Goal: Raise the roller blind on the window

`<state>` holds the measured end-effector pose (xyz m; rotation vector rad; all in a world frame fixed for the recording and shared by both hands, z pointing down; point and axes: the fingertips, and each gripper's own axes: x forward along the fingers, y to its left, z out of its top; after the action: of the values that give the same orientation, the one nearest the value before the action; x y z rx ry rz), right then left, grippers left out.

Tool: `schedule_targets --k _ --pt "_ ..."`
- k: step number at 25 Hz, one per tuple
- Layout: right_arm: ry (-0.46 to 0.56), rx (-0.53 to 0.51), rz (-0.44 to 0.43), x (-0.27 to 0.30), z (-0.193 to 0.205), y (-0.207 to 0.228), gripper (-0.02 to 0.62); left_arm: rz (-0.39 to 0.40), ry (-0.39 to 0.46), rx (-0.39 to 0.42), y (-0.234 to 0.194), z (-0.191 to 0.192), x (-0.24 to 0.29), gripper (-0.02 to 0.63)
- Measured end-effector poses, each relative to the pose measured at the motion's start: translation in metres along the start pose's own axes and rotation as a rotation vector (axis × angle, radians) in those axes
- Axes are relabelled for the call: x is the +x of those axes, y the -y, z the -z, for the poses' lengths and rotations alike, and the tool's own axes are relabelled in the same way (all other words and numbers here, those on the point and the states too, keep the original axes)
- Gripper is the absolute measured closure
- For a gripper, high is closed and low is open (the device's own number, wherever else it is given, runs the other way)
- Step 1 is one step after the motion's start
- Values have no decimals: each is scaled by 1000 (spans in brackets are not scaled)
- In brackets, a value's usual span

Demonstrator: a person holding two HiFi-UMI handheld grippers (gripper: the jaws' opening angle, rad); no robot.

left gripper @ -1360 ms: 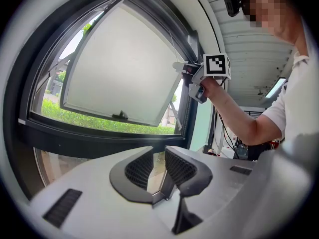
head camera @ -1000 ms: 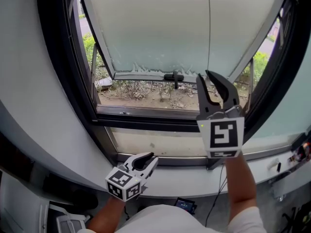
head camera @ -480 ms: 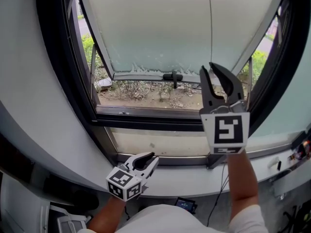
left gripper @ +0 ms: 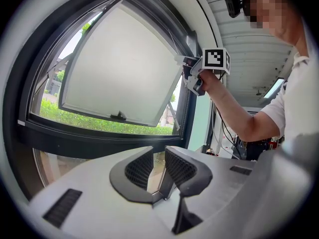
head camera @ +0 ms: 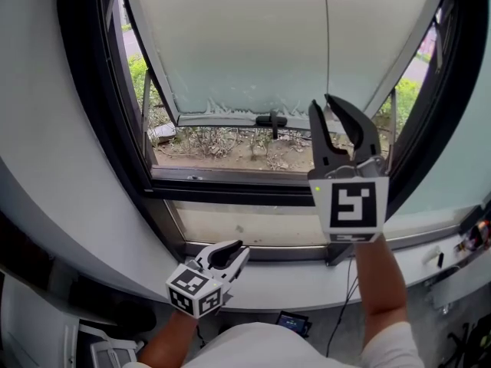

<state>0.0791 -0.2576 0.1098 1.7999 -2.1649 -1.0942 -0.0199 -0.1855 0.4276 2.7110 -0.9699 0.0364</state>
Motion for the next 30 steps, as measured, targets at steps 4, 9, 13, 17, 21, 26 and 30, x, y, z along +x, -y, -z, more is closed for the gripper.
schedule_targets --k 4,9,13,17,21,26,30 --pt "-5 -10 2 0 0 0 517 -1 1 2 2 0 -1 514" --pt "-5 2 27 2 2 2 517 -2 -2 1 2 1 -4 514" --pt "-21 -5 24 6 3 -1 517 -1 0 5 3 0 -4 514" --pt "-35 -11 18 8 6 -3 517 -1 -1 4 2 1 -6 514" --pt "-41 -7 10 10 8 -4 517 -7 4 3 0 0 -8 514" --pt "-49 -10 12 13 8 -5 515 -15 11 4 -3 -2 -13 514" --pt "-48 -12 14 15 7 -6 514 -16 12 2 -4 -1 -15 514"
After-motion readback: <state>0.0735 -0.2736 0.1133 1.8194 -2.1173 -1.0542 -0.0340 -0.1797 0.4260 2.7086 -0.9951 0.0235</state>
